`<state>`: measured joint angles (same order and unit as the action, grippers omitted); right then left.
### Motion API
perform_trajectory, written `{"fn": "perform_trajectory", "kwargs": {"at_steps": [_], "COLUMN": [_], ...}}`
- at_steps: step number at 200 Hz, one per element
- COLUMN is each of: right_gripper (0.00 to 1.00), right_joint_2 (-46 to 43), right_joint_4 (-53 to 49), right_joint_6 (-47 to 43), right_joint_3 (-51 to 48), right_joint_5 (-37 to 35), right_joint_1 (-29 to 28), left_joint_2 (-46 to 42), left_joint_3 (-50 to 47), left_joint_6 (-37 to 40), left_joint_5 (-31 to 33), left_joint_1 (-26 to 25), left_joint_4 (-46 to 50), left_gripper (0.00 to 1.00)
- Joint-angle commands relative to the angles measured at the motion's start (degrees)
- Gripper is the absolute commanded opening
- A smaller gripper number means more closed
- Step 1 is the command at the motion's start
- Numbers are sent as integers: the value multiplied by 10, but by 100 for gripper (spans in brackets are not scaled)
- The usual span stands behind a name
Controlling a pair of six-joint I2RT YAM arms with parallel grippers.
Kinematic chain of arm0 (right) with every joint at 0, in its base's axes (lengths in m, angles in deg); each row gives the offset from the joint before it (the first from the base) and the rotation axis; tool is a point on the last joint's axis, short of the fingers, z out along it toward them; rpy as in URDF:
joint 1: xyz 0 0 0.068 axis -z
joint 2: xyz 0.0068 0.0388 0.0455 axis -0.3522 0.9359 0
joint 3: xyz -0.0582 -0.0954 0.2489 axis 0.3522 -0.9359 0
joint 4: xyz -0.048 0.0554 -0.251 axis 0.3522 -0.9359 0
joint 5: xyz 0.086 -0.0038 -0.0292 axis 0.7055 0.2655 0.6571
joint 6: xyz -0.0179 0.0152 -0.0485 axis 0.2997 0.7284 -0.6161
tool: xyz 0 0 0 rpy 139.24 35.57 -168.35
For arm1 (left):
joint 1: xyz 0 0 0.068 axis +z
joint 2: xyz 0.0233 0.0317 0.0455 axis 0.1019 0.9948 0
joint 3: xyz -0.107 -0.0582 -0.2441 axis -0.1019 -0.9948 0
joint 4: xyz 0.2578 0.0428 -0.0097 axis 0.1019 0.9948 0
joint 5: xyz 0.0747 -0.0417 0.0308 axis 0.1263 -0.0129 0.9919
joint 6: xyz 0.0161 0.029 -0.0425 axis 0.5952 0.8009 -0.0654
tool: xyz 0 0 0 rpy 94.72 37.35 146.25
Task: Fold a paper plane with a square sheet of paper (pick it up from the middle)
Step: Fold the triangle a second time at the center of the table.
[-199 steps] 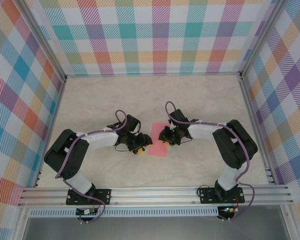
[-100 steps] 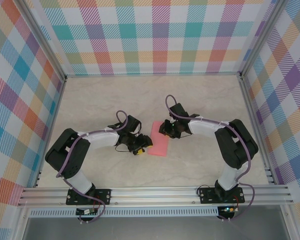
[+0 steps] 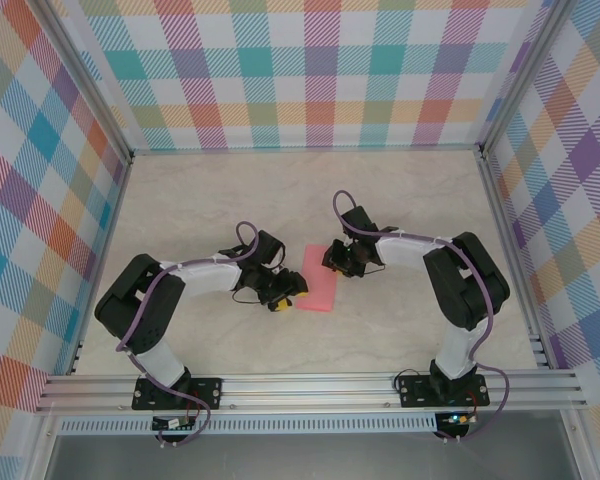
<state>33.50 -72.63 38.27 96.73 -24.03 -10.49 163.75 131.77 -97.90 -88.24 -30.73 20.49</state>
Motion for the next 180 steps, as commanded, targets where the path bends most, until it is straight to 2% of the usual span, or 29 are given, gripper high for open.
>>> {"fn": "perform_trajectory", "kwargs": {"at_steps": [1,142,167,180], "right_gripper": [30,30,30,30], "right_joint_2": [11,13,18,19], "right_joint_4": [4,12,14,15], "right_joint_6": [3,7,7,8], "right_joint_3": [-10,-20,-20,-20], "right_joint_5": [2,15,18,18], "right_joint_1": [4,11,10,11], "left_joint_2": [12,-16,-25,-25], "left_joint_3": [15,31,31,37], "left_joint_6": [1,4,26,52], "left_joint_5": [-26,-36,-47,-33], "left_joint_1": [-7,-9,-9,-9], "left_joint_4": [-4,-25,-63,-66], "left_gripper": [55,50,51,51]}}
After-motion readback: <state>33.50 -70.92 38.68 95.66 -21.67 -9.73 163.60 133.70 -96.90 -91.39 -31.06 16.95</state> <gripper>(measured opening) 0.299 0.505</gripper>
